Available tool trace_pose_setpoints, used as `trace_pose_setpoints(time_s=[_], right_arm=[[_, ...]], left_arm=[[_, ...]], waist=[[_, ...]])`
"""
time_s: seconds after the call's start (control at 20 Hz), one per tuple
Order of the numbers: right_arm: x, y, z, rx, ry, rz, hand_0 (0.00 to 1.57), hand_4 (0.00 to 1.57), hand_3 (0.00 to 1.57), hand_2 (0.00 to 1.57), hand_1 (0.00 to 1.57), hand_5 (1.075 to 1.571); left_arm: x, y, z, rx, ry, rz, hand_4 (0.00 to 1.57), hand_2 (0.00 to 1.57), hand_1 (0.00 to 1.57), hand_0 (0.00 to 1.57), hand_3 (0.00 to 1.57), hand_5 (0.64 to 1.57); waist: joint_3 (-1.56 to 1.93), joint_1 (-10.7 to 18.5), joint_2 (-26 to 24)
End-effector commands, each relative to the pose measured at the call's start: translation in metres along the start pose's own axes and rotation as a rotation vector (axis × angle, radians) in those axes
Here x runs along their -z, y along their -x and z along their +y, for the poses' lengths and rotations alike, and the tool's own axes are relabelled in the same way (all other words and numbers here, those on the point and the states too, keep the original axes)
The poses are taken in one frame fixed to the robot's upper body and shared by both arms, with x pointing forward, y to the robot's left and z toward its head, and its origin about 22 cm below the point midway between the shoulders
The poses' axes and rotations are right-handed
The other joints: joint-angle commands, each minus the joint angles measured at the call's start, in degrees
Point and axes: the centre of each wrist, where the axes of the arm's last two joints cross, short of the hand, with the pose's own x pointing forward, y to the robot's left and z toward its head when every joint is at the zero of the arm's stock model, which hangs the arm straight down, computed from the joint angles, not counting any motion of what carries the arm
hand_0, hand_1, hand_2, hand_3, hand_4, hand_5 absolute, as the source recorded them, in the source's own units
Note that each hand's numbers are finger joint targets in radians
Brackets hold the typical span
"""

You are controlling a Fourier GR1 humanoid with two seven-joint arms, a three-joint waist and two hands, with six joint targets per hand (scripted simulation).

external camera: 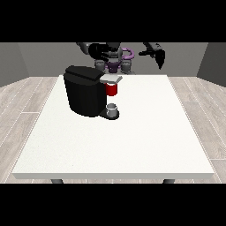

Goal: Insert the coffee pod into the coffee machine and close the lid

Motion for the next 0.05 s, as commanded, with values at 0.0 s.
trace_pose_setpoints(time_s=[0.0], right_arm=[[-0.0527, 0.0395, 0.0158, 0.1, 0.043, 0.084, 0.0, 0.16, 0.0, 0.0, 0.0, 1.571]], left_arm=[[-0.0179, 0.0162, 0.0105, -0.007, -0.034, 0.066, 0.19, 0.0, 0.0, 0.0, 0.0, 1.571]], waist=[[0.01, -3.6, -3.9]])
